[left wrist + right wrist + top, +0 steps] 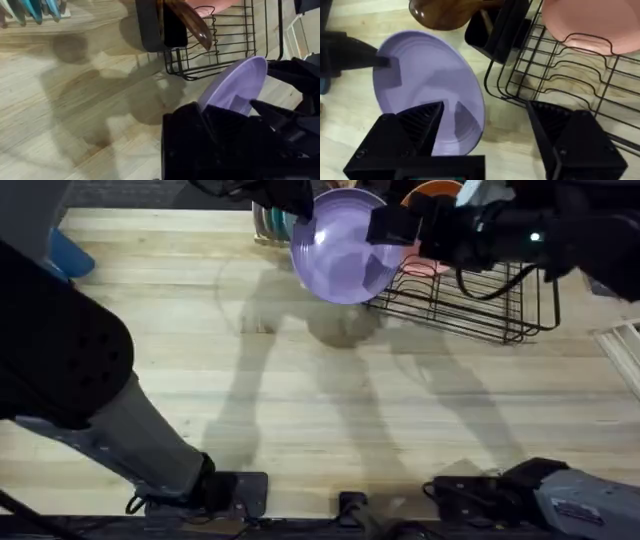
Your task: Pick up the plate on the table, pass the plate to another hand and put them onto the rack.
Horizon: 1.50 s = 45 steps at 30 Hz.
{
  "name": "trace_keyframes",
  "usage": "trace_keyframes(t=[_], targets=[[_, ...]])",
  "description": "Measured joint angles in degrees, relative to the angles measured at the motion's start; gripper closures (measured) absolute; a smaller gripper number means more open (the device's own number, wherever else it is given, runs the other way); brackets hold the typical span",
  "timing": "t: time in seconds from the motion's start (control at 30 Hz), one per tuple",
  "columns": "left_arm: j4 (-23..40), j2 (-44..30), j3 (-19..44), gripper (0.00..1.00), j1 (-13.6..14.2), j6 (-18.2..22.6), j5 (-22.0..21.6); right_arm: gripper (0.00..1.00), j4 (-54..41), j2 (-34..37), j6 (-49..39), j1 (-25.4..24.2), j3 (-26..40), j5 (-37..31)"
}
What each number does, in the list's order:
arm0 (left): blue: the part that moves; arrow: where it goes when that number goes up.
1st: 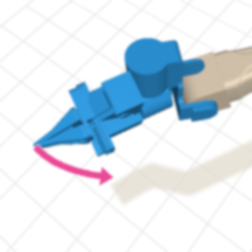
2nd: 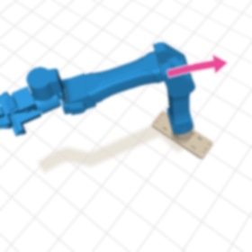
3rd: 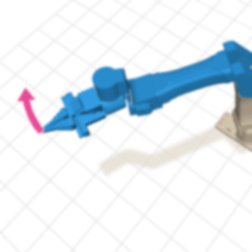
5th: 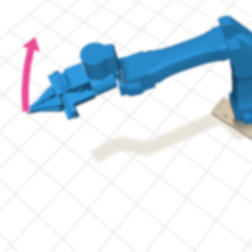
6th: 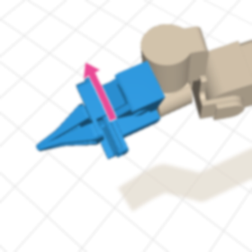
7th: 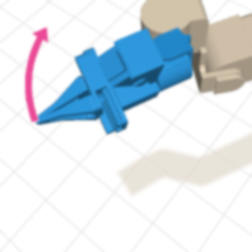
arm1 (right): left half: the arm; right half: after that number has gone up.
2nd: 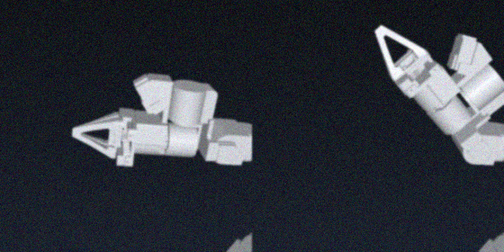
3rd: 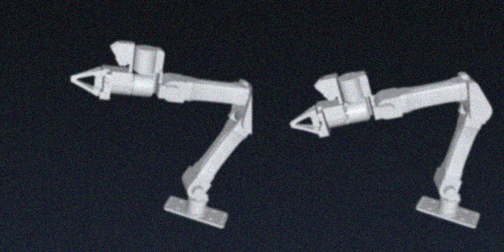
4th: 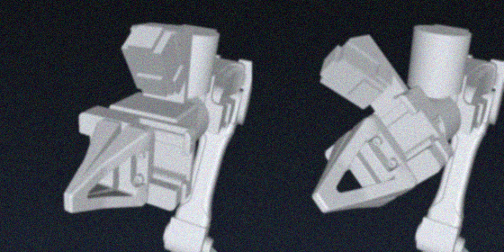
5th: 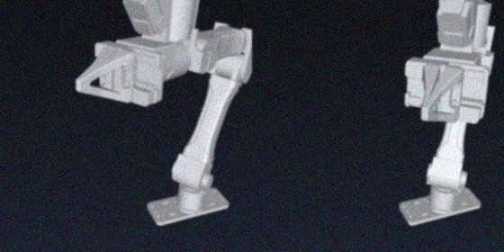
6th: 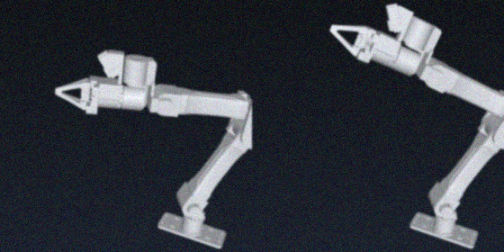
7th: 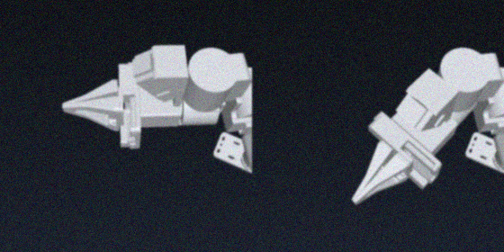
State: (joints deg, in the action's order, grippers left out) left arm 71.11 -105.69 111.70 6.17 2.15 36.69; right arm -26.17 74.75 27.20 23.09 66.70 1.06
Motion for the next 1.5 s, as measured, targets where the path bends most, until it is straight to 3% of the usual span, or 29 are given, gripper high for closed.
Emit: trace_keyframes(t=[0.13,0.23,0.3,0.5,0.57,0.8,0.87,0.9,1.0,1.03,1.5], targets=[[0.01,0.00,0.00,0.957,0.00,-0.01,0.00,0.010,0.46,1.52,0.25,0.00,0.00,-0.02],[0.01,0.00,0.00,0.957,0.00,-0.01,0.00,0.120,0.46,2.49,0.55,0.00,0.00,-0.04],[0.02,0.00,0.00,0.957,0.00,-0.02,0.00,0.265,0.46,2.73,0.70,0.00,0.00,-0.07],[0.02,0.00,0.00,0.957,0.02,-0.02,0.04,0.856,0.54,2.73,1.10,0.00,0.00,-0.17],[-0.04,-0.01,0.00,0.957,0.01,0.00,-0.03,0.957,0.63,2.73,1.34,0.00,0.00,-0.17],[-0.07,0.00,0.00,0.917,0.00,-0.02,-0.03,0.966,0.70,2.73,1.31,0.04,0.00,0.02],[-0.07,-0.02,0.00,0.841,0.00,-0.09,0.02,0.967,0.67,2.73,1.31,0.04,0.00,0.02],[-0.09,-0.02,0.00,0.738,0.00,-0.05,0.03,0.968,0.67,2.73,1.31,0.04,0.00,0.01],[-0.07,-0.01,0.00,0.295,0.00,-0.24,0.37,0.968,0.42,2.73,1.29,0.04,0.00,-0.26],[-0.02,-0.01,0.00,0.014,0.00,-0.61,0.66,0.968,0.44,2.73,1.31,0.01,0.00,-0.42],[0.01,-0.01,0.00,0.006,-0.42,-0.61,-0.79,0.970,0.41,2.65,-2.16,-0.58,0.00,-0.44]])
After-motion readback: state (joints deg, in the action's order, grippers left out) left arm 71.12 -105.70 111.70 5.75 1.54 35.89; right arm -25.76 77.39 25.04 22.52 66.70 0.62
